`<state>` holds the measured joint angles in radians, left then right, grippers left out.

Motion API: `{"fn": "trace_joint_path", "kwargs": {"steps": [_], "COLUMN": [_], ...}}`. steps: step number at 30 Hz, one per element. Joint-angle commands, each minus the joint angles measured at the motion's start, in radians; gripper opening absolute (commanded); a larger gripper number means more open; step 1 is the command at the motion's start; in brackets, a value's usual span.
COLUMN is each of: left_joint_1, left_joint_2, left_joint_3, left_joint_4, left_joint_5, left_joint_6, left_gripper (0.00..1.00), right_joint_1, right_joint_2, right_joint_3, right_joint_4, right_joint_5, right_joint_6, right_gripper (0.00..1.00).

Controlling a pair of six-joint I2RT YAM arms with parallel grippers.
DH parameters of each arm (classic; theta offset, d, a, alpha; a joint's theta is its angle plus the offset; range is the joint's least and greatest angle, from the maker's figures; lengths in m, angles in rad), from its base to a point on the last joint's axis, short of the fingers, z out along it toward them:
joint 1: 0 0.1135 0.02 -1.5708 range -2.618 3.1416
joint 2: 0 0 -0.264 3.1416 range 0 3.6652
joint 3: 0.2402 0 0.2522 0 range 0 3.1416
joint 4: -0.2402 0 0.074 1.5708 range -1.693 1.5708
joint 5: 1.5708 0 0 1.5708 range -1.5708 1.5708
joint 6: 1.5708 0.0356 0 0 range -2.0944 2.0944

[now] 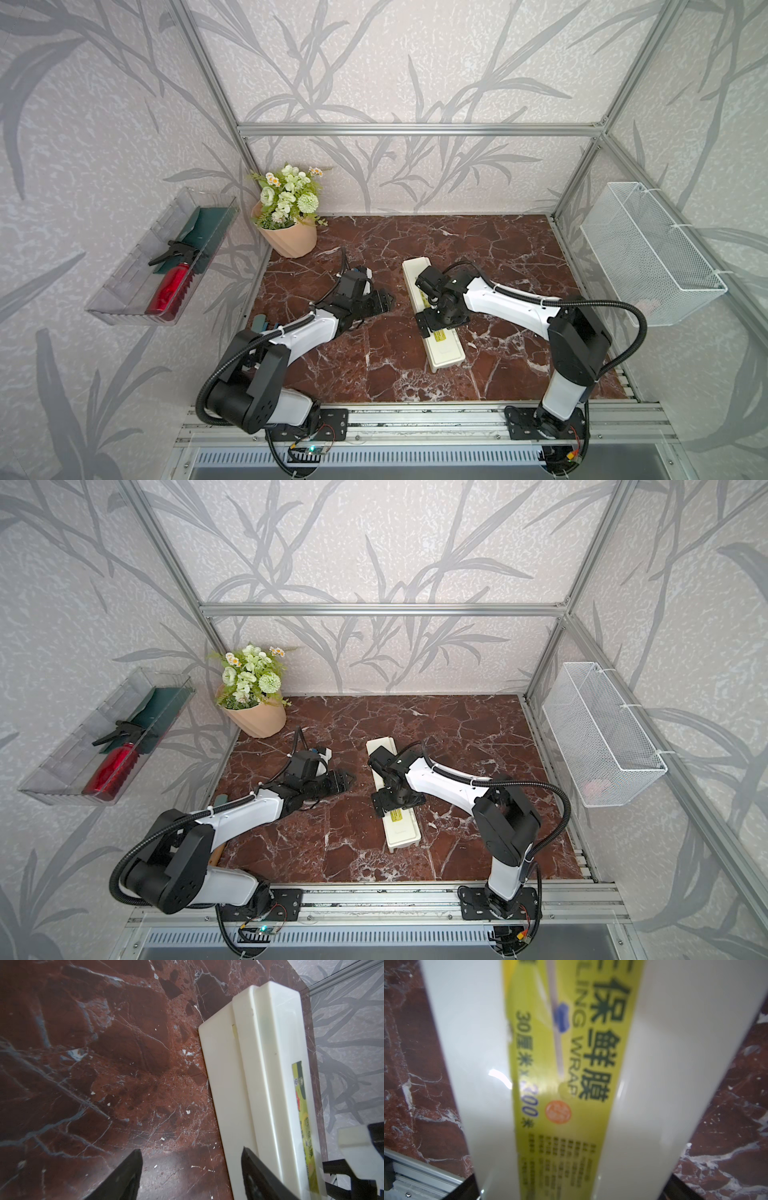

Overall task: Put plastic wrap rolls into dispensers
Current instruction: Close the lid on the plastic wrap cutting box.

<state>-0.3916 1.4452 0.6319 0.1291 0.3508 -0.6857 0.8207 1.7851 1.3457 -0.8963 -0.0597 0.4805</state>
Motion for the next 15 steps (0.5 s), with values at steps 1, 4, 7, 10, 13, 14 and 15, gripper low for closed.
{"fn": "trace_joint_path", "kwargs": {"steps": [1, 4, 7, 10, 13, 14, 15], "left_joint_1": [0.007, 0.007, 0.007, 0.009, 0.009, 0.011, 0.012], "left_joint_2": [0.036, 0.059, 0.082, 0.118, 0.152, 0.160, 0.172], "left_joint_3": [0.037, 0.044, 0.048, 0.073, 0.090, 0.093, 0.096], "left_joint_4": [0.088, 0.129, 0.184, 0.210, 0.245, 0.260, 0.276], "left_joint_5": [0.073, 0.092, 0.098, 0.108, 0.110, 0.108, 0.108], "left_joint_6": [-0.033, -0.040, -0.049, -0.052, -0.060, -0.062, -0.064], "left_gripper": [0.71, 0.70, 0.70, 0.68, 0.63, 0.62, 0.61], "right_joint_1": [-0.022, -0.048, -0.075, -0.102, -0.113, -0.118, -0.123], "right_joint_2": [0.001, 0.023, 0.073, 0.148, 0.218, 0.245, 0.270], "right_joint_3": [0.092, 0.157, 0.235, 0.323, 0.403, 0.436, 0.464], "right_joint_4": [-0.058, -0.054, -0.053, -0.058, -0.059, -0.064, -0.068], "right_joint_5": [0.018, -0.009, -0.014, -0.040, -0.023, -0.021, -0.014], "right_joint_6": [-0.064, -0.099, -0.132, -0.161, -0.182, -0.184, -0.186], "right_gripper": [0.99, 0.99, 0.99, 0.99, 0.99, 0.99, 0.99]}}
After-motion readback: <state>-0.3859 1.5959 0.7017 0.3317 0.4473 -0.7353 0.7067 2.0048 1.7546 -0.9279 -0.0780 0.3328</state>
